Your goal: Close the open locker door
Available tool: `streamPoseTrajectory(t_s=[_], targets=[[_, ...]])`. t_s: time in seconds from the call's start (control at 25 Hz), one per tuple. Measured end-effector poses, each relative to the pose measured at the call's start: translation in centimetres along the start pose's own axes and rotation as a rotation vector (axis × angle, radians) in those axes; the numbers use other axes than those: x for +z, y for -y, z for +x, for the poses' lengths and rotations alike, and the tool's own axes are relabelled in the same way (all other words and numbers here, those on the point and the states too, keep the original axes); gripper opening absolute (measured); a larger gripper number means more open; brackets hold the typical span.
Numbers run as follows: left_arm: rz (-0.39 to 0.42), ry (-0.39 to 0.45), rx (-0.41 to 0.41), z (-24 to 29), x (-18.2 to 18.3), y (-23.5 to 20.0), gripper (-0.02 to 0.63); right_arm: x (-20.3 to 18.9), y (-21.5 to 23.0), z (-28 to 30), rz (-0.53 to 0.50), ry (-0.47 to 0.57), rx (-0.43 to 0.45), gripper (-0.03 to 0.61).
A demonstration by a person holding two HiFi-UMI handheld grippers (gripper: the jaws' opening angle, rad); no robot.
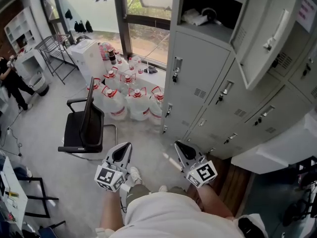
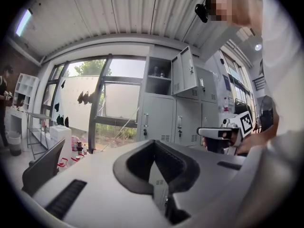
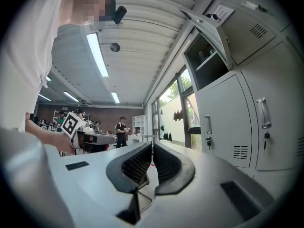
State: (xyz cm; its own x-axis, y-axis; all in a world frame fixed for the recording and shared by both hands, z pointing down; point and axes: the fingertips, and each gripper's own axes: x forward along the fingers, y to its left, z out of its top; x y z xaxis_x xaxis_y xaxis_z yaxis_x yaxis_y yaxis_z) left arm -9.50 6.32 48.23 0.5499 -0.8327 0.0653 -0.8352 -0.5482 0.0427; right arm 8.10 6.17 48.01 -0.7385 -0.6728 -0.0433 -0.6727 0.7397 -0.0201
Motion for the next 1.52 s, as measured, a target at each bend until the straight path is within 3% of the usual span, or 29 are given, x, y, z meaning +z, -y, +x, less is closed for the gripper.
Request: streamPoseTrajectory(t_s=[0.52,0.8,1.12,1.52], targets=[[0.006,0.006,-0.223,11.3,1.6,-12.5,0.003,0.2,6.5,12.1,-0.024,-0.013,-0.208,0.02],[-0.004,0.014,-0.367,15.7,2.3,-16.3,0.002,1.3,8.8,16.1,-0.056,-0.011,-0.355,0.02],[-0.012,0.0,-0.535,19.6,1.9,-14.7,0.003,1.9,11.0,13.5,-0.071,-0.025,-0.537,0.02],[0.008,-0.016,-0.747,25.2,2.2,-6.5,0.002,5.8,14.7,3.5,-0.131,0.019,-0.801,0.02]])
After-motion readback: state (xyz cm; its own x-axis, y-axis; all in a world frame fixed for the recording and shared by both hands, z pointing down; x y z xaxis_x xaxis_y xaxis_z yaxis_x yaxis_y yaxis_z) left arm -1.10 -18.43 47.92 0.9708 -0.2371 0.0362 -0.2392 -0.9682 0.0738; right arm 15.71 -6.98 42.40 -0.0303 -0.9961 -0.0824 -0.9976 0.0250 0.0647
